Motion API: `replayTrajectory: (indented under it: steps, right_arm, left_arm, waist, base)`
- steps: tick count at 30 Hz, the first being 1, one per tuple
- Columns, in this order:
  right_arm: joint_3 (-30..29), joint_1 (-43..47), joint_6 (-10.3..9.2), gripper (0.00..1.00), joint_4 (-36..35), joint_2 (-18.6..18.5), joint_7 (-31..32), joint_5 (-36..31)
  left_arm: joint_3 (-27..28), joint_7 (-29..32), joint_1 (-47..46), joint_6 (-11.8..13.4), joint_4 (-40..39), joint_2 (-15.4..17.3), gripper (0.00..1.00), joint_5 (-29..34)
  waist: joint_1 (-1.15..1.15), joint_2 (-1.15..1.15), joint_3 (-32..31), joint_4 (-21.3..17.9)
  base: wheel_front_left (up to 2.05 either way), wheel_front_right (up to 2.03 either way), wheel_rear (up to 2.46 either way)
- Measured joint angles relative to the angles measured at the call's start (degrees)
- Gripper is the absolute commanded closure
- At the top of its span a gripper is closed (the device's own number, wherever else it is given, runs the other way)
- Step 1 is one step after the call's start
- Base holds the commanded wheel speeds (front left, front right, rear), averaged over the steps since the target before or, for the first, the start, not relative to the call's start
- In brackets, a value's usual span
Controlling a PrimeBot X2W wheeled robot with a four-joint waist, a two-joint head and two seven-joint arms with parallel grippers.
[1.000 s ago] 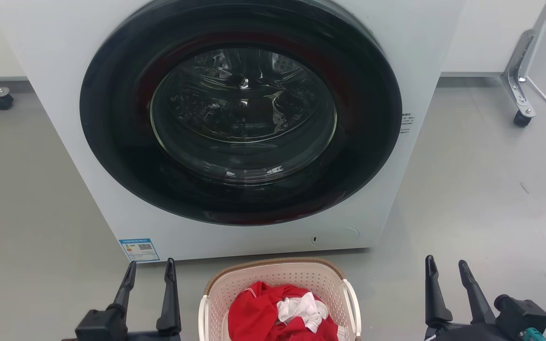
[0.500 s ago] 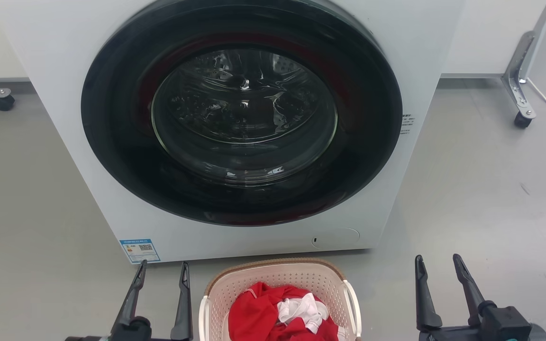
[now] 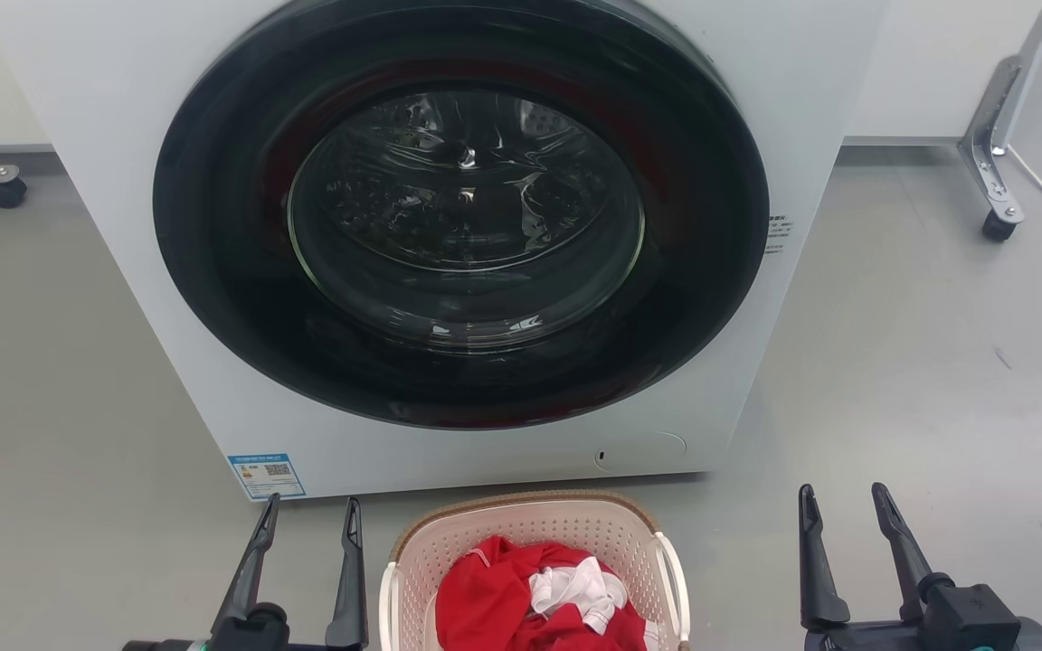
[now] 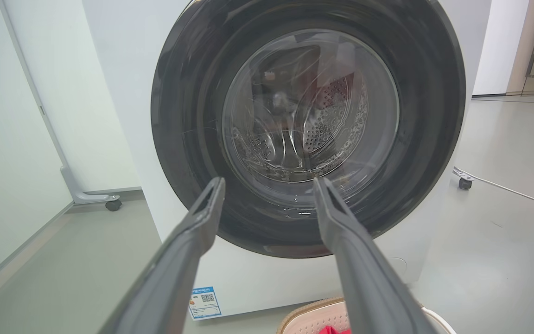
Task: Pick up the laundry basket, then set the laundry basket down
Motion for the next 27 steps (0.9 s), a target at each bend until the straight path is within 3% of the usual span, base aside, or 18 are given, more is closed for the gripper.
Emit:
replayTrajectory:
  steps: [21,27]
  right_arm:
    - [-0.91,0.4,0.1,0.0,-1.53,0.03,0.0,-1.13]
    - [-1.43,-1.57,1.16,0.0,-1.87,-0.12,0.0,-1.16]
  left_arm:
    - [0.27,0.0,-0.01,0.0,-1.4,-0.18,0.0,0.1]
    - [-0.07,0.0,-0.66,-0.05,-1.52,-0.23,0.0,0.07]
  waist:
    - [0.01,0.0,2.47,-0.14]
    - [0.01,0.0,4.74,-0.18]
  base:
    - [0.0,0.0,0.0]
    - [0.0,0.0,0.0]
